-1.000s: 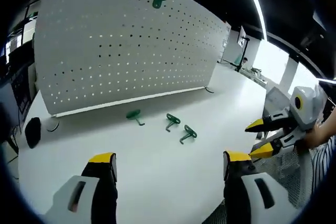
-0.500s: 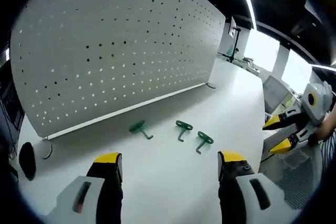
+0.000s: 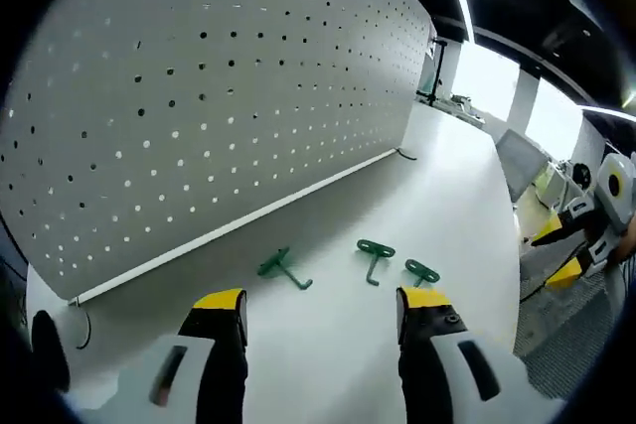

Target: Insert the hook assembly into the mounting plate slot until the hook locks in place.

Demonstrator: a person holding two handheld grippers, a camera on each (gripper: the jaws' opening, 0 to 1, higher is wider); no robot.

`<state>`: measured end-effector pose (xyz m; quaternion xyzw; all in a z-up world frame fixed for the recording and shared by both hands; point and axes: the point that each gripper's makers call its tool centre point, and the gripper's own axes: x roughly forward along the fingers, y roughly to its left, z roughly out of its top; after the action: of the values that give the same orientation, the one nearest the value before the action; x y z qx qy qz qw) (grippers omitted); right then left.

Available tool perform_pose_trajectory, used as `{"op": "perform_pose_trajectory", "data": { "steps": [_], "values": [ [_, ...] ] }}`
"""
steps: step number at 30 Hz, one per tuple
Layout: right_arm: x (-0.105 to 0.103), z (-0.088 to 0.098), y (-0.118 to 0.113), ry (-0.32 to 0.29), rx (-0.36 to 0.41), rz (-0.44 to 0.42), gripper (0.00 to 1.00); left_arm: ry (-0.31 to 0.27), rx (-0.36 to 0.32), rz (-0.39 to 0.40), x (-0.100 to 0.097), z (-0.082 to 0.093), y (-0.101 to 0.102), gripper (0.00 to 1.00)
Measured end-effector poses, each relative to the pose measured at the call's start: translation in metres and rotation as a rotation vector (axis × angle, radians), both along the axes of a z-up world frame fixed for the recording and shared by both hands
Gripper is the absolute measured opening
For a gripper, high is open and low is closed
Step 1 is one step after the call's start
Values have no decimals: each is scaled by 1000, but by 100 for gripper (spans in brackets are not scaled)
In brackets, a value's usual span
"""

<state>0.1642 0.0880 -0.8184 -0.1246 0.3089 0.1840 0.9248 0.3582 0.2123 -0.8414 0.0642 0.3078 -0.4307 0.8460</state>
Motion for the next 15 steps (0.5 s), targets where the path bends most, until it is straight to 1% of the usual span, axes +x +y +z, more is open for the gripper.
{"op": "perform_pose_trajectory", "data": {
  "steps": [4,7,8,12,15],
  "values": [
    [0,-1,-1,6,-4,-6,28,-2,11,-3,12,-5,-6,60],
    [0,-1,-2,1,-6,-10,28,-5,14,-19,18,-10,-11,55],
    [0,-1,-2,1,-5,-10,28,1,23,-29,20,-14,-13,53],
    [0,-2,-2,3,-17,-4,28,11,47,-50,27,-25,-18,52],
    [1,0,-3,-8,-19,-12,28,21,71,-70,30,-33,-20,49]
  ]
}}
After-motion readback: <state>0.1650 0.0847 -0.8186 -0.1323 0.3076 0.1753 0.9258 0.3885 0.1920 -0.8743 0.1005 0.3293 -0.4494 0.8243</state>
